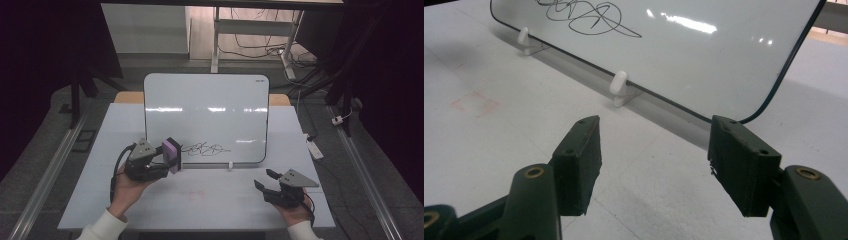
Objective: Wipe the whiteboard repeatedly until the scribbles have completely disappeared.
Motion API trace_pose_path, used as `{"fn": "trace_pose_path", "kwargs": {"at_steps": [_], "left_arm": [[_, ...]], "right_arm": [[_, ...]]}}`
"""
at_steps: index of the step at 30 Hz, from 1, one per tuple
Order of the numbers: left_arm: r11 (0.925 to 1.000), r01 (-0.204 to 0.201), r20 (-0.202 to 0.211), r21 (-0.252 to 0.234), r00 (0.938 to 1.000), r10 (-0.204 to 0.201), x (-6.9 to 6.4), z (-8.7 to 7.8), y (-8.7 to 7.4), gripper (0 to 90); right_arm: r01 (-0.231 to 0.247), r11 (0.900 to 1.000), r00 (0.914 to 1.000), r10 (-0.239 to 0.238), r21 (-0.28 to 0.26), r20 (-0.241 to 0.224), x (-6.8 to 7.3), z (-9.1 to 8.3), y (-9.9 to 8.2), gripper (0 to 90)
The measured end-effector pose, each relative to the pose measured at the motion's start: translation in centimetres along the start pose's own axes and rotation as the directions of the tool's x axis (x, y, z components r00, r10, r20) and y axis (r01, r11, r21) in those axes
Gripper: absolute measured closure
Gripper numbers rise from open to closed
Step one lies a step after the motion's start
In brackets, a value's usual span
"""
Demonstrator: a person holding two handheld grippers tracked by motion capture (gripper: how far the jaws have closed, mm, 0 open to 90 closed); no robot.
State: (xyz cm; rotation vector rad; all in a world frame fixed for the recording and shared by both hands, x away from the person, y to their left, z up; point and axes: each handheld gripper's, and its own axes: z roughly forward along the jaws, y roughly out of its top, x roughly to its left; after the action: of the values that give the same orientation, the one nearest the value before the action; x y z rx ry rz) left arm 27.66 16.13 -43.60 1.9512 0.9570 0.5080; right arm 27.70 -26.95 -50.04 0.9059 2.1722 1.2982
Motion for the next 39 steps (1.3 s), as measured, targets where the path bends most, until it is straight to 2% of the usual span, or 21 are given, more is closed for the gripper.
{"fn": "trace_pose_path", "kwargs": {"at_steps": [2, 3, 4, 8, 11, 13, 15, 20, 25, 28, 30, 32, 34, 37, 39], "left_arm": [[0.9994, -0.03, -0.045, 0.017, 0.9985, 0.031, 0.2, 0.1, 0.5, 41.2], [0.9972, -0.061, -0.093, 0.043, 0.9936, 0.065, 0.5, 0.2, 1.0, 41.2], [0.9972, -0.061, -0.093, 0.043, 0.9936, 0.065, 0.5, 0.2, 1.0, 41.2], [0.9861, -0.124, -0.162, 0.11, 0.9767, 0.141, 0.6, 1.1, 1.6, 41.2], [0.9812, -0.133, -0.173, 0.14, 0.9723, 0.156, 0.8, 1.9, 1.6, 41.2], [0.9758, -0.15, -0.194, 0.159, 0.9643, 0.18, 0.8, 2.4, 1.6, 41.2], [0.9662, -0.175, -0.216, 0.189, 0.9524, 0.215, 0.7, 3.1, 1.6, 41.2], [0.9565, -0.197, -0.224, 0.215, 0.9435, 0.245, 0.3, 4.5, 1.7, 41.3], [0.9443, -0.23, -0.243, 0.236, 0.9269, 0.286, -0.5, 5.7, 2.0, 41.5], [0.9427, -0.233, -0.233, 0.239, 0.9287, 0.289, -0.8, 6.4, 2.1, 41.6], [0.9447, -0.23, -0.222, 0.234, 0.9332, 0.282, -0.9, 6.9, 2.2, 41.6], [0.944, -0.232, -0.219, 0.235, 0.9336, 0.284, -1.1, 7.4, 2.2, 41.7], [0.9443, -0.228, -0.207, 0.238, 0.9379, 0.278, -1.2, 7.9, 2.3, 41.7], [0.9465, -0.22, -0.173, 0.236, 0.9489, 0.264, -1.6, 8.8, 2.5, 41.7], [0.9454, -0.222, -0.166, 0.238, 0.9499, 0.265, -1.8, 9.1, 2.5, 41.7]], "right_arm": [[0.004, 1.0, 1.0, -0.004, 0.006, 0.001, 0.0, 0.1, 0.0, 37.4], [0.004, 1.0, 1.0, -0.004, 0.006, 0.003, 0.0, 0.0, 0.0, 37.5], [0.004, 1.0, 1.0, -0.004, 0.006, 0.003, 0.0, 0.0, 0.0, 37.5], [0.0, 1.0, 1.0, 0.0, 0.003, 0.008, -0.1, 0.0, -0.1, 37.5], [-0.002, 1.0, 0.9999, 0.002, 0.006, 0.011, -0.2, 0.0, -0.1, 37.5], [0.0, 1.0, 0.9999, 0.0, 0.008, 0.011, -0.2, 0.0, -0.2, 37.5], [0.0, 1.0, 0.9999, 0.0, 0.009, 0.01, -0.2, 0.0, -0.2, 37.5], [-0.003, 1.0, 0.9999, 0.003, 0.009, 0.012, -0.2, 0.1, -0.2, 37.5], [-0.003, 1.0, 0.9999, 0.003, 0.006, 0.015, -0.2, 0.0, -0.2, 37.5], [-0.003, 1.0, 0.9999, 0.003, 0.005, 0.016, -0.2, 0.0, -0.2, 37.5], [-0.003, 1.0, 0.9999, 0.003, 0.004, 0.017, -0.2, 0.0, -0.3, 37.5], [-0.005, 1.0, 0.9998, 0.005, 0.004, 0.017, -0.2, 0.0, -0.3, 37.5], [-0.004, 1.0, 0.9998, 0.004, 0.002, 0.019, -0.2, 0.0, -0.2, 37.5], [-0.006, 1.0, 0.9998, 0.006, -0.001, 0.019, -0.2, 0.0, -0.2, 37.5], [-0.004, 1.0, 0.9998, 0.004, -0.002, 0.019, -0.2, 0.0, -0.2, 37.4]]}}
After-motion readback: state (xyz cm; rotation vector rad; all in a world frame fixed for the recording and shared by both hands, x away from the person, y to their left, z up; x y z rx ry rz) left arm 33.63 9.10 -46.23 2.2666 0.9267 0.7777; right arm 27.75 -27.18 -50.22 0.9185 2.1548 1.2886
